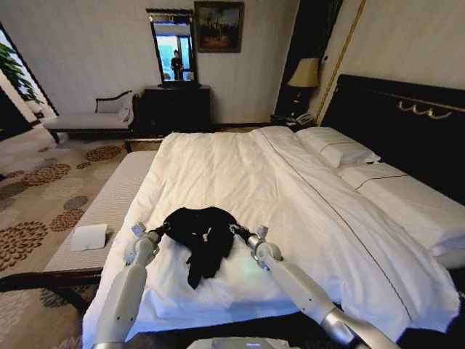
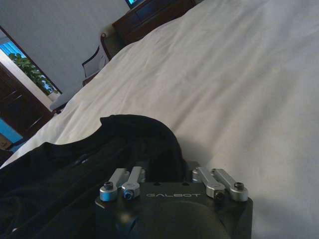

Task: Fold the clothes on the bed.

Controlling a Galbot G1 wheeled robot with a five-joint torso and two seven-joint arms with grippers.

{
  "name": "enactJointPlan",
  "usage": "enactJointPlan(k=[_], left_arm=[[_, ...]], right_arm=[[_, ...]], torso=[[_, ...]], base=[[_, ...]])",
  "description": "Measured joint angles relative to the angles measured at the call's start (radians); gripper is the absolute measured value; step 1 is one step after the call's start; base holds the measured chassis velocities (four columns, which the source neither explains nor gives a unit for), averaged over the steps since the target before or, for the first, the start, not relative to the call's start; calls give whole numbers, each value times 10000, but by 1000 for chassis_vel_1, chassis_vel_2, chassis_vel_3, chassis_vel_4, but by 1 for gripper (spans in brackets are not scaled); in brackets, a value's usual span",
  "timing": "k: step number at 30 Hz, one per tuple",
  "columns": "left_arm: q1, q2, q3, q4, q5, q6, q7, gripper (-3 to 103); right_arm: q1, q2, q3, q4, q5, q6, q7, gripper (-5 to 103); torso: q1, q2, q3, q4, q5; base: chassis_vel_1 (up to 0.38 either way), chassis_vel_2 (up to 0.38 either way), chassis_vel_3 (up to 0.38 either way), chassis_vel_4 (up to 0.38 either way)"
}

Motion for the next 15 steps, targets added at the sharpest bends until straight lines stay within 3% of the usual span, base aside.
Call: enactJointPlan(k=[1, 5, 7, 10, 15], left_arm=[[0, 0, 0, 0, 0, 0, 0, 1], [-29, 16, 0, 0, 0, 0, -1, 1], [-33, 16, 2, 0, 0, 1, 0, 1], [-28, 21, 6, -83, -7, 1, -6, 1], [76, 168, 2, -462, -143, 22, -81, 1]], right_arm=[[0, 0, 0, 0, 0, 0, 0, 39], [-104, -44, 107, 86, -60, 82, 25, 18], [-137, -61, 130, 120, -97, 114, 36, 18], [-221, -95, 199, 251, -218, 203, 53, 3], [-424, -277, 448, 726, -421, 415, 62, 0]], torso=[[0, 0, 0, 0, 0], [0, 1, -1, 0, 0], [0, 0, -1, 0, 0], [0, 1, -1, 0, 0], [0, 0, 0, 0, 0]], base=[[0, 0, 0, 0], [0, 0, 0, 0], [0, 0, 0, 0], [0, 0, 0, 0], [0, 0, 0, 0]])
